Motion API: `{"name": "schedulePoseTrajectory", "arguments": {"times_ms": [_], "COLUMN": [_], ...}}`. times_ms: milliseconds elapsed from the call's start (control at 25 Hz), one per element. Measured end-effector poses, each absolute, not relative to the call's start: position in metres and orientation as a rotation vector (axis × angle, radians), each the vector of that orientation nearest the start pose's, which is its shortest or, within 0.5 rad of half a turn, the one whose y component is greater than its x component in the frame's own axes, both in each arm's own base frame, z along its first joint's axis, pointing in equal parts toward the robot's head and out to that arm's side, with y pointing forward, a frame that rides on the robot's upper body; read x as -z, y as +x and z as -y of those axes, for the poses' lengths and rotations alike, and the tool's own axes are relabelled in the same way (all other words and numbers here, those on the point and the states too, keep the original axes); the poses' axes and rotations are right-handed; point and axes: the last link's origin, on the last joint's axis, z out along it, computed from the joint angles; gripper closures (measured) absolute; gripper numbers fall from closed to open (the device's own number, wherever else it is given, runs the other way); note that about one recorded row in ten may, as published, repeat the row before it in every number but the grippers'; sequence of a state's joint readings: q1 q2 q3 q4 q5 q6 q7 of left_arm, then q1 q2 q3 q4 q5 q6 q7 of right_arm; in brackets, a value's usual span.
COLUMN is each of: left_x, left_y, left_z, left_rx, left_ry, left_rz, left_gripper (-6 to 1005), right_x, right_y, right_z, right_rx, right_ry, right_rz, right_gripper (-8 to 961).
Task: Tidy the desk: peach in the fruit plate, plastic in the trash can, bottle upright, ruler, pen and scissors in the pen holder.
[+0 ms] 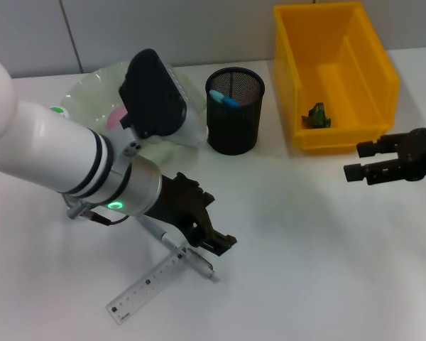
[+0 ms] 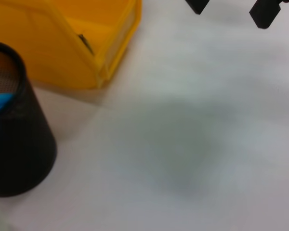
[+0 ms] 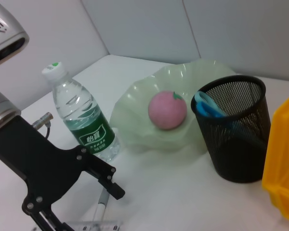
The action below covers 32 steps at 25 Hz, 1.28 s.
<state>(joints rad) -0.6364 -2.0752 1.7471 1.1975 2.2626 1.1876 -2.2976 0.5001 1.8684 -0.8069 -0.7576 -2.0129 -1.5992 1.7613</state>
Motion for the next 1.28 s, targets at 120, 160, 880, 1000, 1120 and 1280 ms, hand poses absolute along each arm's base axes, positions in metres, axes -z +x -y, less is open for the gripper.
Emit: {"name": "schedulePoseTrajectory", "arguments": {"times_ms": [120,160,880,1000,1120,1280], "left_x": [0.088,0.087,0.100,0.103,0.103,0.104], "left_y": [-0.136,-0.136,-0.131,-0.134,-0.135,-0.137], "left_z": [-0.341,-0.342,-0.332,-0.333,-0.333,-0.333], "left_rx": [-0.266,-0.273,-0.345,-0.364,-0.383,-0.406], "left_ry": [-2.919,-2.913,-2.888,-2.852,-2.845,-2.836], "left_rz": [0.401,0.416,0.518,0.520,0.522,0.525], "left_gripper": [263,264,268,268,269,270], "right_x": [-0.085,-0.086,-0.083,-0.078,-0.075,-0.074], "right_y": [0.290,0.288,0.274,0.274,0.274,0.270], "right_z": [-0.344,-0.346,-0.356,-0.351,-0.347,-0.342], "right_rx": [-0.420,-0.419,-0.385,-0.343,-0.313,-0.303], "right_ry": [-2.682,-2.681,-2.707,-2.748,-2.782,-2.840], "right_rz": [-0.935,-0.925,-0.898,-0.888,-0.877,-0.848], "right_gripper": [152,153,159,160,161,162]}}
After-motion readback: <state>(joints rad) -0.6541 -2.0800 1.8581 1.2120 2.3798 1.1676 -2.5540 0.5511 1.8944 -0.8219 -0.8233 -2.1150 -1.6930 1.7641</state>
